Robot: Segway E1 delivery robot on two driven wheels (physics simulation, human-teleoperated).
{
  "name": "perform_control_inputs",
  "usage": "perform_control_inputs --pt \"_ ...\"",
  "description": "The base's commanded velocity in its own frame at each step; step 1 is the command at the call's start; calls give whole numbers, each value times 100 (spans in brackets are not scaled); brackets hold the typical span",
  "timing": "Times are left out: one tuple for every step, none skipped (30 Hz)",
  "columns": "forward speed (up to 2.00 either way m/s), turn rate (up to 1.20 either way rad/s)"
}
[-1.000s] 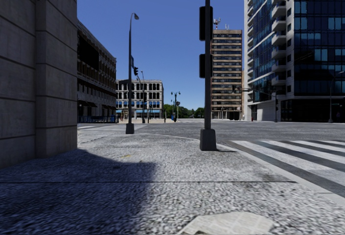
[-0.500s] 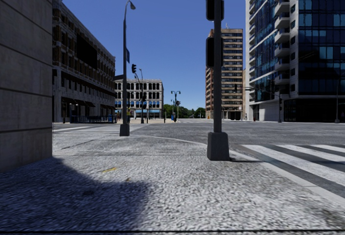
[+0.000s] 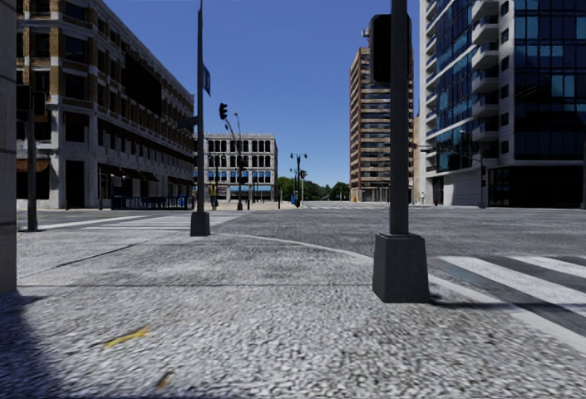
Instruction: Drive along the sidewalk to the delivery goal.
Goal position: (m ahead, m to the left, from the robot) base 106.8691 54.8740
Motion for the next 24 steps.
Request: perform_control_inputs --pt "200 0" --pt "200 0" --pt "200 0" --pt "200 0" --pt "200 0" --pt "200 8" --pt "200 17" --pt "200 17" --pt "200 26" --pt "200 39" --pt "200 45" --pt "200 47" --pt "200 47" --pt "200 47" --pt "200 47" --pt "200 47" --pt "200 47" --pt "200 47" --pt "200 47" --pt "200 47" --pt "200 47" --pt "200 47" --pt "200 47" --pt "200 47"
